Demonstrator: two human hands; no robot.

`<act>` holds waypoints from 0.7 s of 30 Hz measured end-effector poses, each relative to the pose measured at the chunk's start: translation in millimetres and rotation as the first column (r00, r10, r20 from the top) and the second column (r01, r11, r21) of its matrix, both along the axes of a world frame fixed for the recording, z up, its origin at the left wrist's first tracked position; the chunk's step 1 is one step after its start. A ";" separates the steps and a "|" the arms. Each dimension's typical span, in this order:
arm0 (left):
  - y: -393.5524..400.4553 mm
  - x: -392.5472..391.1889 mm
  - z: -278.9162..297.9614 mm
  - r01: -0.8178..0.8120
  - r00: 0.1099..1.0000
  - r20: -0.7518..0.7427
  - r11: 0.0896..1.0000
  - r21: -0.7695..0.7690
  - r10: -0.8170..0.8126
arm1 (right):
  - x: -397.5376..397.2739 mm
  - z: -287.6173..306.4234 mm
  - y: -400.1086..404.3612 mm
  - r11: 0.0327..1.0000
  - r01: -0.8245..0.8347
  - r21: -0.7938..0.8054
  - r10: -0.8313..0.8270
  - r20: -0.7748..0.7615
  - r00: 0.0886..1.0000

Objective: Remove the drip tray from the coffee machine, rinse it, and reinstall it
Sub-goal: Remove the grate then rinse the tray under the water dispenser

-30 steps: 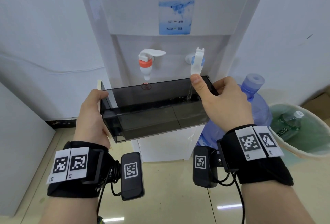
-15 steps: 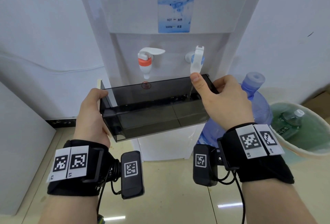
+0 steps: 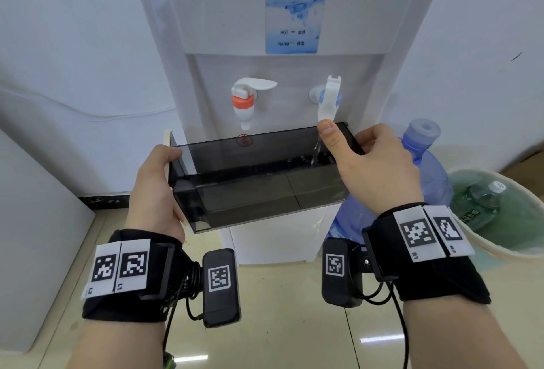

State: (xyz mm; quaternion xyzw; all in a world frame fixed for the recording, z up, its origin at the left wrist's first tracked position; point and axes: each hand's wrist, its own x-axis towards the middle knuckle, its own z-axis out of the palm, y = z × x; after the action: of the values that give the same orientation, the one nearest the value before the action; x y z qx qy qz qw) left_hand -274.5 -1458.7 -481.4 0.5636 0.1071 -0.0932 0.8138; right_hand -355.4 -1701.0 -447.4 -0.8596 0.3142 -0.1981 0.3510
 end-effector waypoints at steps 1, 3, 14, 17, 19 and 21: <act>-0.6 0.1 -0.2 0.003 1.000 0.001 1.000 0.002 -0.003 | -0.2 -0.2 -0.5 1.000 0.004 -0.002 -0.004 0.001 1.000; -1.5 0.2 -0.6 0.007 1.000 0.003 1.000 0.005 -0.007 | -0.8 -0.5 -1.5 1.000 0.011 -0.005 -0.011 0.004 1.000; -0.4 1.9 0.4 -0.002 1.000 0.009 1.000 0.016 0.002 | -0.6 -0.9 -1.1 1.000 0.020 0.003 -0.020 0.005 1.000; -0.8 0.6 -1.0 0.010 1.000 0.000 1.000 0.012 -0.010 | -2.5 -2.3 -1.9 1.000 0.031 0.005 -0.031 0.007 0.999; -1.5 -1.0 -1.7 0.023 1.000 -0.001 1.000 0.003 -0.023 | -3.8 -3.4 -1.5 0.999 0.036 0.004 -0.036 0.005 0.999; -1.4 -2.1 -1.8 0.022 1.000 0.003 1.000 -0.002 -0.022 | -4.5 -4.4 -0.7 0.999 0.036 0.004 -0.036 0.005 0.999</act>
State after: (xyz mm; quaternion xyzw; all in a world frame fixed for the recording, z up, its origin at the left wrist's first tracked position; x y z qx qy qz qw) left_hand -276.6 -1460.1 -483.2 0.5642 0.0996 -0.1017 0.8133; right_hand -359.9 -1701.6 -451.8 -0.8525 0.3292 -0.2058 0.3500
